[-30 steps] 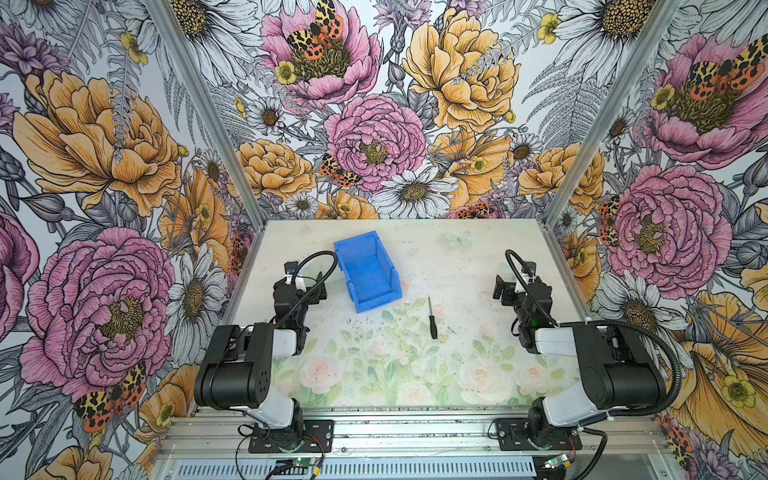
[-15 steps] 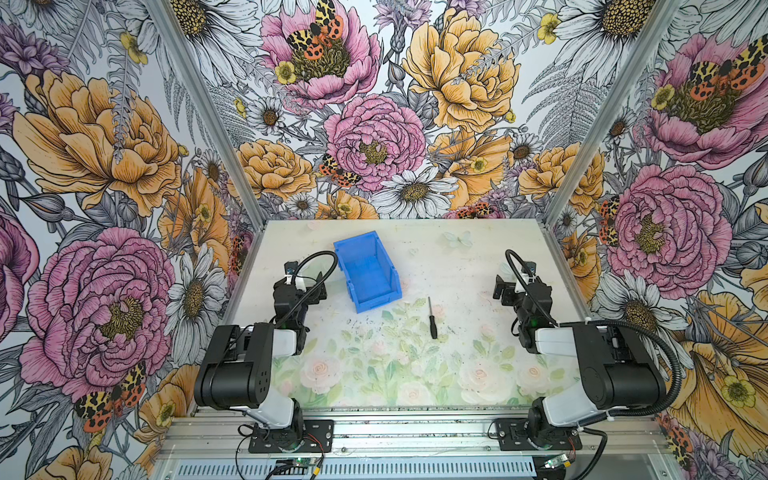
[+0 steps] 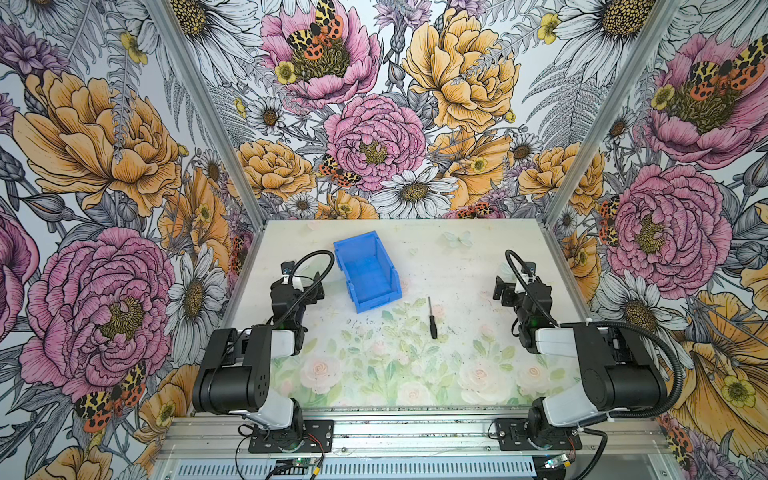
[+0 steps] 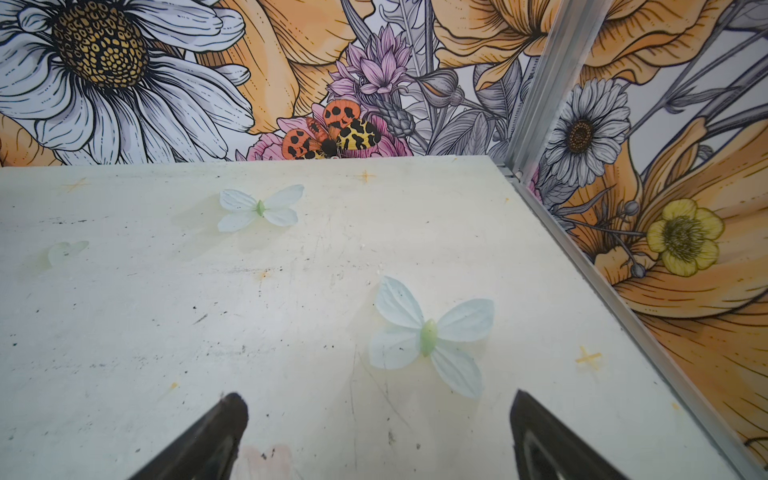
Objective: Put the screwdriver in the bin
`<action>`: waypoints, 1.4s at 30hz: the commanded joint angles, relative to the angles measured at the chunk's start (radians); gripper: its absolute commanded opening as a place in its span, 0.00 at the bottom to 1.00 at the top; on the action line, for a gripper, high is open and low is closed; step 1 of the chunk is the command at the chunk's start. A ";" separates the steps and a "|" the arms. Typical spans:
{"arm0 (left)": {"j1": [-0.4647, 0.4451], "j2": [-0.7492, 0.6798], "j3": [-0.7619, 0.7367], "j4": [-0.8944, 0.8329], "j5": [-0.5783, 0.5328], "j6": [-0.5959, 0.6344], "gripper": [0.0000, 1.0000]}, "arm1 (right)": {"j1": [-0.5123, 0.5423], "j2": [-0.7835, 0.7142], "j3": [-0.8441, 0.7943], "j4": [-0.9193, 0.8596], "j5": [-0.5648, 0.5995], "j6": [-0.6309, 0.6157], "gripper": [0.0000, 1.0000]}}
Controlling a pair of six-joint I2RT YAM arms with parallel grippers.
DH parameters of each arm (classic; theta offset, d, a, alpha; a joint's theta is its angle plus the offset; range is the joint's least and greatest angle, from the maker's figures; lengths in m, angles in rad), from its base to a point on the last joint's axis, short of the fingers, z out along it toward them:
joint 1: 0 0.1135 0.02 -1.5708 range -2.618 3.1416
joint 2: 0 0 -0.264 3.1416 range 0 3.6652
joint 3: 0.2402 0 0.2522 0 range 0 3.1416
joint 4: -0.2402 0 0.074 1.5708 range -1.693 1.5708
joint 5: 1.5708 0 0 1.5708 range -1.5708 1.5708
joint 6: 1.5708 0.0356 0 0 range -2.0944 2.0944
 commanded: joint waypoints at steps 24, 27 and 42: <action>-0.045 -0.424 0.146 -0.747 -0.051 -0.167 0.99 | 0.104 -0.382 0.306 -0.996 0.134 0.309 1.00; -0.068 -0.453 0.162 -0.814 -0.049 -0.174 0.99 | 0.117 -0.380 0.335 -1.087 0.068 0.370 1.00; -0.093 -0.480 0.278 -1.202 -0.004 -0.338 0.99 | 0.357 -0.238 0.453 -1.395 -0.023 0.603 0.99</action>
